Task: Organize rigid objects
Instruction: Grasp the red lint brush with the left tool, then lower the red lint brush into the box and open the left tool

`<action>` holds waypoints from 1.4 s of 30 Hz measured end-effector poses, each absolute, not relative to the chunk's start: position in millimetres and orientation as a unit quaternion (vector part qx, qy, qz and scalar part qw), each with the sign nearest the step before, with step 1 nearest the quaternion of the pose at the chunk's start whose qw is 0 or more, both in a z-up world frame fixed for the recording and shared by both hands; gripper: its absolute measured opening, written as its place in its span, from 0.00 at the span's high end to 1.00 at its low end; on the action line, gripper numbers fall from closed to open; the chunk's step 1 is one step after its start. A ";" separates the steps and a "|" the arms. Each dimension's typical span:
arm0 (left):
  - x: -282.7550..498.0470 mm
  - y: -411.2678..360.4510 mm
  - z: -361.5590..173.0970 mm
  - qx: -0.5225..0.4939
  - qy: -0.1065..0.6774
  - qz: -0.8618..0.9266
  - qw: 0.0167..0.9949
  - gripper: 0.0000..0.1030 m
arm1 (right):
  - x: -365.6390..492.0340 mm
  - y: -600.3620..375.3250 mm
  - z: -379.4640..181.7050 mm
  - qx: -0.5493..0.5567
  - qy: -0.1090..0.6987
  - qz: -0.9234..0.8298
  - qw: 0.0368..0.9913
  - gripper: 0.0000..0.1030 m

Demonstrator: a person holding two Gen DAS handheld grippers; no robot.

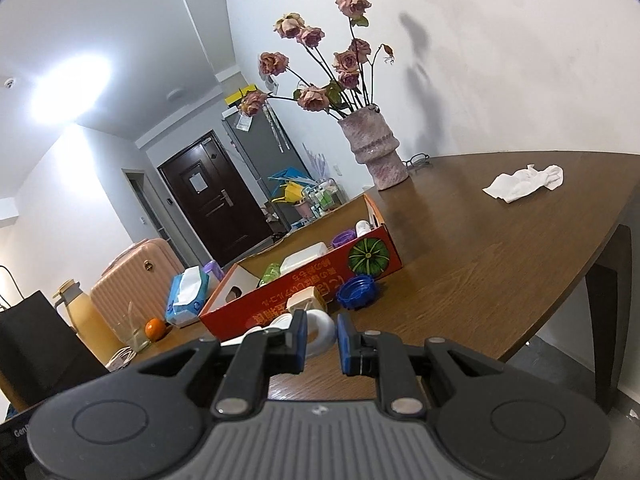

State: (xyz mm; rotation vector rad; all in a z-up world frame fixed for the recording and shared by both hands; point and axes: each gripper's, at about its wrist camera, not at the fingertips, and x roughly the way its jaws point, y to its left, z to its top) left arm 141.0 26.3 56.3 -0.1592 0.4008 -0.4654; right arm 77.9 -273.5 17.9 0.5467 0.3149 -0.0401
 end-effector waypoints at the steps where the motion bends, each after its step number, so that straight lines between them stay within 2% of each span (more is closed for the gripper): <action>1: 143.7 24.2 56.9 -0.075 0.194 -0.231 0.950 0.33 | 79.9 -274.8 18.2 0.268 0.153 -0.022 0.951 0.84; 28: 328.4 -9.1 73.3 -0.063 0.221 -0.212 0.950 0.33 | 265.4 -302.1 28.5 0.268 0.178 -0.016 0.947 0.84; 38: 410.8 -19.1 59.2 -0.058 0.254 -0.209 0.943 0.33 | 347.4 -305.4 20.5 0.240 0.195 -0.019 0.951 0.83; 40: 423.2 -22.6 53.7 -0.044 0.260 -0.203 0.943 0.32 | 359.4 -305.0 17.8 0.236 0.198 -0.014 0.951 0.83; 42: 432.7 -23.7 48.1 -0.047 0.262 -0.206 0.942 0.26 | 370.4 -304.9 14.6 0.233 0.200 -0.013 0.952 0.80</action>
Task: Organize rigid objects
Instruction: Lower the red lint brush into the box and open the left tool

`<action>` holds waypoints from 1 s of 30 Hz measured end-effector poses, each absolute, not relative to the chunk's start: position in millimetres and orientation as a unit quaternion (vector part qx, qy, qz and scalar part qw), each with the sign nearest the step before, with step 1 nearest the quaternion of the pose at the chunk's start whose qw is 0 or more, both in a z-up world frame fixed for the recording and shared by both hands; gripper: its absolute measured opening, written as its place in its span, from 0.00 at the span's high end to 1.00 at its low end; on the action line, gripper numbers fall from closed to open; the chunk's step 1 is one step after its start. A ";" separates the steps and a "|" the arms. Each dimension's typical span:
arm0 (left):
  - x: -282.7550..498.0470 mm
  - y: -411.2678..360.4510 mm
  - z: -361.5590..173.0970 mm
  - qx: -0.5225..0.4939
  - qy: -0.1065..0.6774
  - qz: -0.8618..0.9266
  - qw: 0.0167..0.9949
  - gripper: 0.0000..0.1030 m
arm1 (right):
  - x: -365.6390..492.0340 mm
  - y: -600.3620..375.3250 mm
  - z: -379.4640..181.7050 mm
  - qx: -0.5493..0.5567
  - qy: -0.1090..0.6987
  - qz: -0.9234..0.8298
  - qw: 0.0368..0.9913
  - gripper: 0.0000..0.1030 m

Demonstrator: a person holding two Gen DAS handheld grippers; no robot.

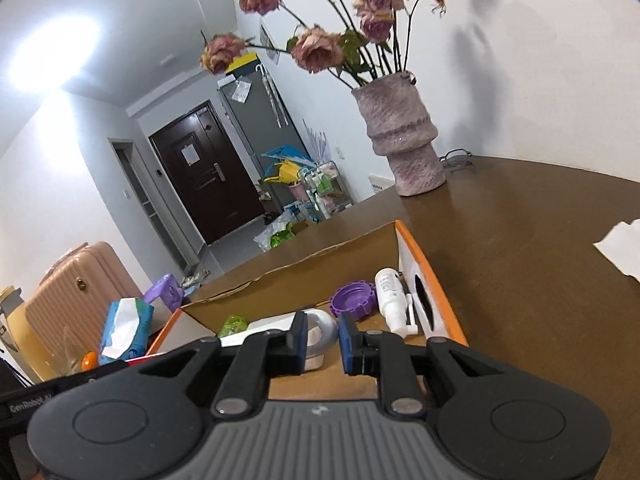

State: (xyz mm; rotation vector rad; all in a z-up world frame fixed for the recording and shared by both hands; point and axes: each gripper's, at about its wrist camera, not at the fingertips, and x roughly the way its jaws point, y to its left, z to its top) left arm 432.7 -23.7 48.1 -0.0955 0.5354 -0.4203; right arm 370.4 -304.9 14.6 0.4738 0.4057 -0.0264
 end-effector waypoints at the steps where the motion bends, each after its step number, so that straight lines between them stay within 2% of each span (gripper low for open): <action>1: 435.5 -23.7 44.7 -0.047 0.264 -0.206 0.941 0.21 | 374.5 -303.0 12.6 0.229 0.201 -0.009 0.952 0.79; 5: 445.9 -27.2 33.5 -0.025 0.273 -0.203 0.940 0.18 | 383.8 -297.2 3.9 0.217 0.199 -0.006 0.956 0.74; 7: 446.3 -25.8 34.9 -0.027 0.265 -0.196 0.944 0.15 | 384.1 -297.7 0.9 0.226 0.190 -0.006 0.955 0.52; 8: 445.9 -25.5 36.2 -0.027 0.260 -0.196 0.945 0.13 | 383.6 -297.6 0.1 0.228 0.186 -0.009 0.956 0.50; 23: 408.4 -32.8 61.7 -0.015 0.234 -0.210 0.949 0.11 | 343.8 -306.9 18.1 0.221 0.176 -0.013 0.959 0.50; 27: 380.1 -28.0 73.0 -0.019 0.223 -0.214 0.951 0.09 | 322.1 -298.2 27.9 0.201 0.182 0.002 0.962 0.46; 30: 357.0 -24.7 77.2 -0.012 0.218 -0.213 0.952 0.06 | 303.8 -289.0 34.6 0.175 0.188 0.015 0.966 0.37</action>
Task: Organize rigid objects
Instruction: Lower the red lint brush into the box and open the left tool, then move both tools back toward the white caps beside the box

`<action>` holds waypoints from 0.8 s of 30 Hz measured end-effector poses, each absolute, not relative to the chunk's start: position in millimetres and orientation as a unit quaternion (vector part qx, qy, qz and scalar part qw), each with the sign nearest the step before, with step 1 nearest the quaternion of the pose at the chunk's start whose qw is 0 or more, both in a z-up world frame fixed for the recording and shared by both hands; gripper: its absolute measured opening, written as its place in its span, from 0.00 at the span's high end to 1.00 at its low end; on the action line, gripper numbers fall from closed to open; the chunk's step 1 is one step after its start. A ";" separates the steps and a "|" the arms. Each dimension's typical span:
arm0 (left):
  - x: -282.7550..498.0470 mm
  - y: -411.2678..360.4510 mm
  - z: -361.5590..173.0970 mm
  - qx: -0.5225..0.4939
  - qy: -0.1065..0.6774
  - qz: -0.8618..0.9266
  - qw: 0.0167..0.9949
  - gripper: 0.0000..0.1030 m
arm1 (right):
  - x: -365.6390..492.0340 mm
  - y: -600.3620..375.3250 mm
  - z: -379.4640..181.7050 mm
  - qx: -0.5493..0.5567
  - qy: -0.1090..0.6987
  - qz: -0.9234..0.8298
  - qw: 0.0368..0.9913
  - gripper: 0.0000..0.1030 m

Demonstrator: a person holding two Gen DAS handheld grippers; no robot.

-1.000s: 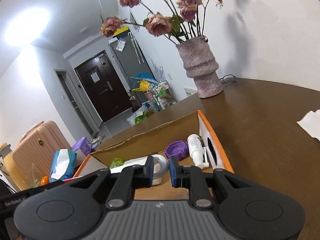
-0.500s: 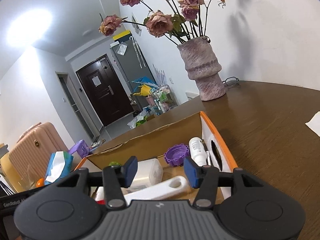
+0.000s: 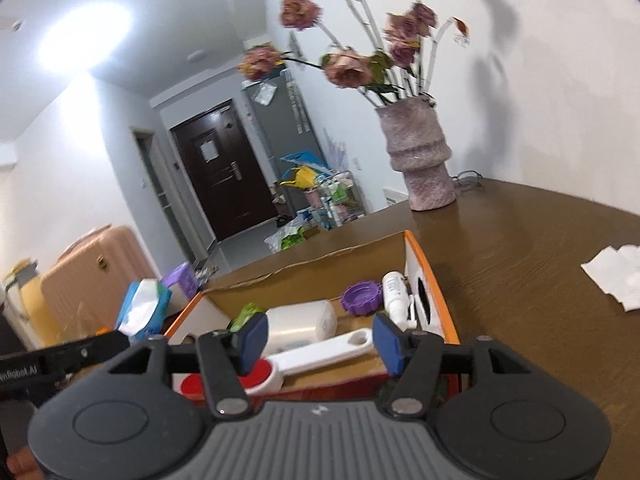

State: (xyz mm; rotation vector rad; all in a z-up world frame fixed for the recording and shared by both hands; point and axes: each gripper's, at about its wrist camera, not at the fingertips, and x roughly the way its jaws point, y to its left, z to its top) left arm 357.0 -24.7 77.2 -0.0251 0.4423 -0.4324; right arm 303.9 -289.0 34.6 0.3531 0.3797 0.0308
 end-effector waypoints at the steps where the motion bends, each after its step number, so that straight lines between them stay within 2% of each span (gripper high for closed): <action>1: 349.4 -23.6 77.6 -0.008 0.215 -0.210 0.954 0.04 | 298.4 -285.5 36.3 0.165 0.190 0.021 0.968 0.33; 6: 303.4 -18.6 74.7 0.015 0.203 -0.199 0.959 0.00 | 262.8 -273.9 41.7 0.138 0.201 0.039 0.969 0.22; 9: 276.2 -14.8 70.2 0.015 0.201 -0.199 0.959 0.00 | 238.8 -268.4 41.6 0.129 0.203 0.036 0.970 0.20; 17: 190.3 -4.2 50.3 0.036 0.182 -0.183 0.965 0.00 | 164.1 -247.4 30.4 0.080 0.216 0.023 0.973 0.19; 24: 113.0 12.7 45.3 0.018 0.135 -0.197 0.971 0.00 | 87.5 -236.7 40.5 0.067 0.162 0.009 0.985 0.16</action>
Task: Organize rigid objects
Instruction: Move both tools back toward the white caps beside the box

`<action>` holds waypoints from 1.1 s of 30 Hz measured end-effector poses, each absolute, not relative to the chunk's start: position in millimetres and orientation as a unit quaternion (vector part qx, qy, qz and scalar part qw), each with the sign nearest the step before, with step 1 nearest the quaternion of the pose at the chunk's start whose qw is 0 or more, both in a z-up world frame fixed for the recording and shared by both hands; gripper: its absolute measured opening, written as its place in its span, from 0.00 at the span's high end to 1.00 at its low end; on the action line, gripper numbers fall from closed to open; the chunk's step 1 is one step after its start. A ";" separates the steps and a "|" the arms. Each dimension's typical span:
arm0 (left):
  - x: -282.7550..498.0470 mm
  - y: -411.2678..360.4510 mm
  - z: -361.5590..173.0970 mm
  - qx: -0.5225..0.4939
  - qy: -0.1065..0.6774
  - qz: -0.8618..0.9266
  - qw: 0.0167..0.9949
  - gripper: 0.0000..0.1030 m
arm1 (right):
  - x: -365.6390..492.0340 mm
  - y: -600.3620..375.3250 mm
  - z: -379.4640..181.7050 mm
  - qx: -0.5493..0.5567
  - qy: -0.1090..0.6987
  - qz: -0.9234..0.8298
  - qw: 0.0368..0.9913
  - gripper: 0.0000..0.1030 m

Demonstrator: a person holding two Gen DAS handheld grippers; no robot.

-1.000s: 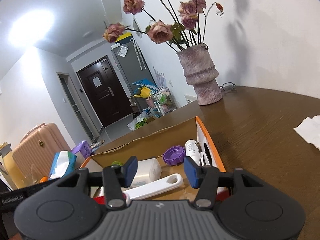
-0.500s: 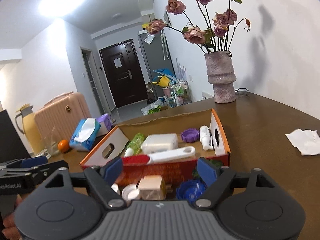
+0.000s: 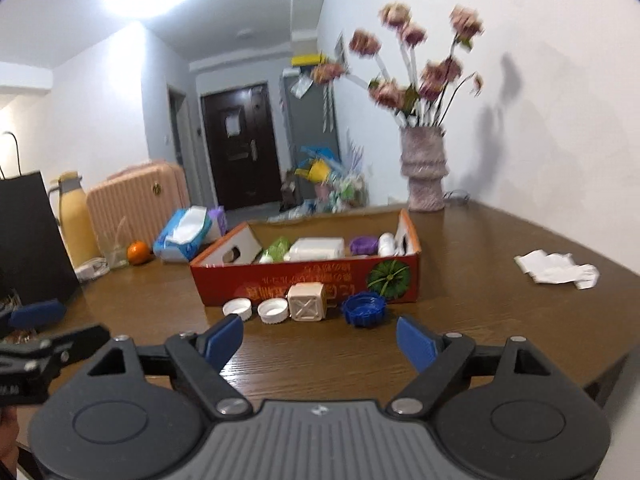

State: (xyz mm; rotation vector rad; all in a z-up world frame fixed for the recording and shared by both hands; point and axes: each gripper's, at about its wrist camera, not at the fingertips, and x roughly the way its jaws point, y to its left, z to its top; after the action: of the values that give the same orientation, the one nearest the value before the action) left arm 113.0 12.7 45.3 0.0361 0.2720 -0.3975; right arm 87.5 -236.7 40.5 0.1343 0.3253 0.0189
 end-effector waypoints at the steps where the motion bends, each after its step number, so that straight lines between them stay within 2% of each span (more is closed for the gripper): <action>1: 108.7 12.8 43.9 0.021 0.133 -0.205 0.970 0.00 | 79.7 -237.7 42.0 0.059 0.150 0.010 0.987 0.13; 5: 109.3 -0.5 39.7 0.057 0.129 -0.182 0.973 0.00 | 74.1 -240.4 39.0 0.049 0.153 -0.020 0.987 0.13; 20: 125.5 0.7 23.6 0.056 0.165 -0.181 0.968 0.00 | 94.3 -230.4 10.8 0.060 0.184 0.006 0.981 0.13; 33: 223.4 -11.9 4.2 0.039 0.232 -0.147 0.961 0.00 | 162.5 -237.1 -24.6 0.072 0.244 0.017 0.967 0.13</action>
State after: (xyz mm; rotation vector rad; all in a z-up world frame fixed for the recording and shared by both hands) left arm 223.4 -11.9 4.2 0.0795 0.4698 -0.2985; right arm 162.5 -237.1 -24.6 0.1459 0.4926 0.0341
